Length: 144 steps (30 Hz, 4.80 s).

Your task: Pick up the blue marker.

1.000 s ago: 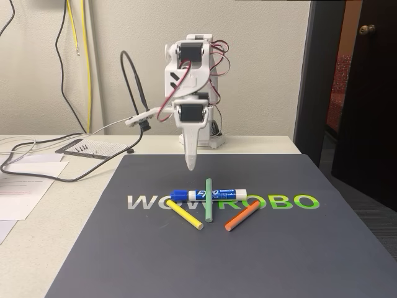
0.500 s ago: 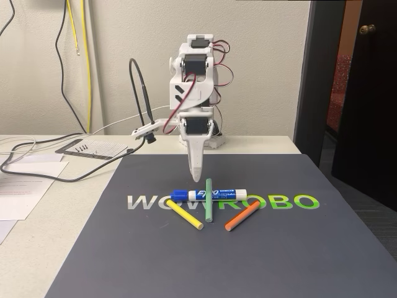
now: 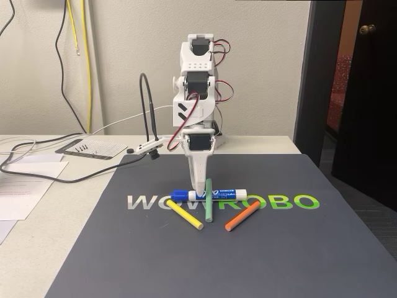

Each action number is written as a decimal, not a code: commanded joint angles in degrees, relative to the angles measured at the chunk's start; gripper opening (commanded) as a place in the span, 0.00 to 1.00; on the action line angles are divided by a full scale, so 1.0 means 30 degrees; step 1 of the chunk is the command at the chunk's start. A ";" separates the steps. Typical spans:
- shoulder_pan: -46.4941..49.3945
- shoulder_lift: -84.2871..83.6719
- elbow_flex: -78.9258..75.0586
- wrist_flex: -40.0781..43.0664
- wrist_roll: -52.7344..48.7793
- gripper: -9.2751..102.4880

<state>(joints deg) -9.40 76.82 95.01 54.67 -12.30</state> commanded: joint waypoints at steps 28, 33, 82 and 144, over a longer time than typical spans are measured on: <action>-0.1025 0.0879 0.0234 0.0029 0.0059 0.26; -0.1055 0.0879 0.0234 0.0059 0.0088 0.23; -0.0234 0.4746 -0.2344 0.6621 -0.0527 0.08; -0.1729 2.7803 0.7646 0.8525 0.6270 0.08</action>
<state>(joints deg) -15.03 157.06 111.97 83.50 6.94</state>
